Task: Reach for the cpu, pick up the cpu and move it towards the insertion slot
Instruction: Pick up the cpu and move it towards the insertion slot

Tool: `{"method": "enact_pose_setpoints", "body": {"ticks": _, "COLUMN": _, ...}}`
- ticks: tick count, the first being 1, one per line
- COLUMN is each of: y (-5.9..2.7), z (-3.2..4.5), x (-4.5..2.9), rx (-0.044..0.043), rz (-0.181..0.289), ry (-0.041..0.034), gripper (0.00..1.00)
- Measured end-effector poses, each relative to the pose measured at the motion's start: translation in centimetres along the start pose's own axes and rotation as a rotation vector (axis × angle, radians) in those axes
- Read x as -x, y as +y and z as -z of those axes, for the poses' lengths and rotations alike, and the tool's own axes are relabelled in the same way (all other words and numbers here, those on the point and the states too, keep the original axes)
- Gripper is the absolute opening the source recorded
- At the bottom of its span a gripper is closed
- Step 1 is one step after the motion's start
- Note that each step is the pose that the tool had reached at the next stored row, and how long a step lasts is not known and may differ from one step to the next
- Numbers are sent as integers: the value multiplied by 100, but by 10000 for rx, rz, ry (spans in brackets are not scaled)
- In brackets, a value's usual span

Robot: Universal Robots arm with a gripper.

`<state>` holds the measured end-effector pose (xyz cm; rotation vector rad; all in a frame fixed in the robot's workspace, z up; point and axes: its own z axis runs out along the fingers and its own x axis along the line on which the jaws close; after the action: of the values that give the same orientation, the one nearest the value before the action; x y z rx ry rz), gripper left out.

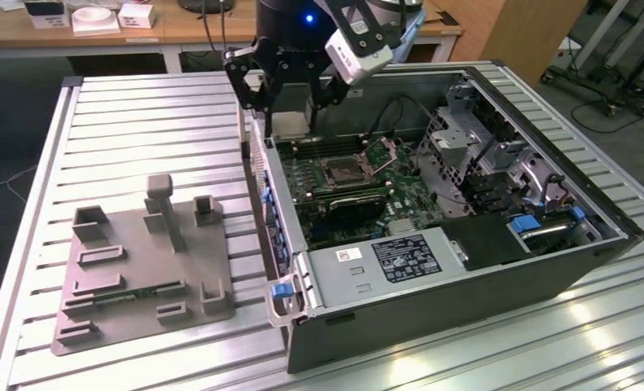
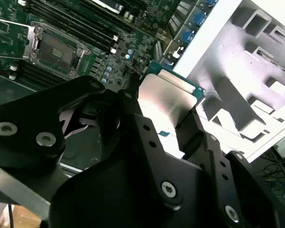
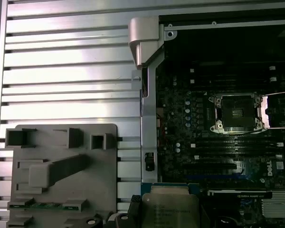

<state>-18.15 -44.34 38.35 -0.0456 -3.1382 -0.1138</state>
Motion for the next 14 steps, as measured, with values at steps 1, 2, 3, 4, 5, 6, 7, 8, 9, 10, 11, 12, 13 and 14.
{"method": "enact_pose_setpoints", "body": {"ticks": 1, "y": 3, "z": 0, "x": 12, "rx": 0, "rz": 0, "ry": 0, "gripper": 55}}
{"method": "enact_pose_setpoints", "body": {"ticks": 2, "y": 6, "z": 0, "x": 23, "rx": 0, "rz": 1, "ry": 0, "gripper": 55}}
{"method": "enact_pose_setpoints", "body": {"ticks": 3, "y": 8, "z": -1, "x": 35, "rx": 0, "rz": 1, "ry": 0, "gripper": 55}}
{"method": "enact_pose_setpoints", "body": {"ticks": 4, "y": 11, "z": -1, "x": 48, "rx": -1, "rz": 1, "ry": 1, "gripper": 55}}
{"method": "enact_pose_setpoints", "body": {"ticks": 5, "y": 14, "z": -1, "x": 59, "rx": -1, "rz": 1, "ry": 0, "gripper": 55}}
{"method": "enact_pose_setpoints", "body": {"ticks": 6, "y": 17, "z": -1, "x": 71, "rx": -1, "rz": 1, "ry": 0, "gripper": 55}}
{"method": "enact_pose_setpoints", "body": {"ticks": 7, "y": 20, "z": -1, "x": 82, "rx": -1, "rz": 1, "ry": 0, "gripper": 55}}
{"method": "enact_pose_setpoints", "body": {"ticks": 8, "y": 23, "z": -2, "x": 94, "rx": -1, "rz": 1, "ry": 1, "gripper": 55}}
{"method": "enact_pose_setpoints", "body": {"ticks": 9, "y": 25, "z": -2, "x": 106, "rx": 0, "rz": 1, "ry": 0, "gripper": 55}}
{"method": "enact_pose_setpoints", "body": {"ticks": 10, "y": 29, "z": -2, "x": 118, "rx": 0, "rz": 1, "ry": 0, "gripper": 55}}
{"method": "enact_pose_setpoints", "body": {"ticks": 11, "y": 32, "z": -2, "x": 130, "rx": -1, "rz": 1, "ry": 1, "gripper": 55}}
{"method": "enact_pose_setpoints", "body": {"ticks": 12, "y": 34, "z": -2, "x": 141, "rx": 0, "rz": 1, "ry": 0, "gripper": 55}}
{"method": "enact_pose_setpoints", "body": {"ticks": 13, "y": 37, "z": -3, "x": 153, "rx": 0, "rz": 1, "ry": 0, "gripper": 55}}
{"method": "enact_pose_setpoints", "body": {"ticks": 14, "y": 40, "z": -3, "x": 165, "rx": 0, "rz": 2, "ry": 0, "gripper": 55}}
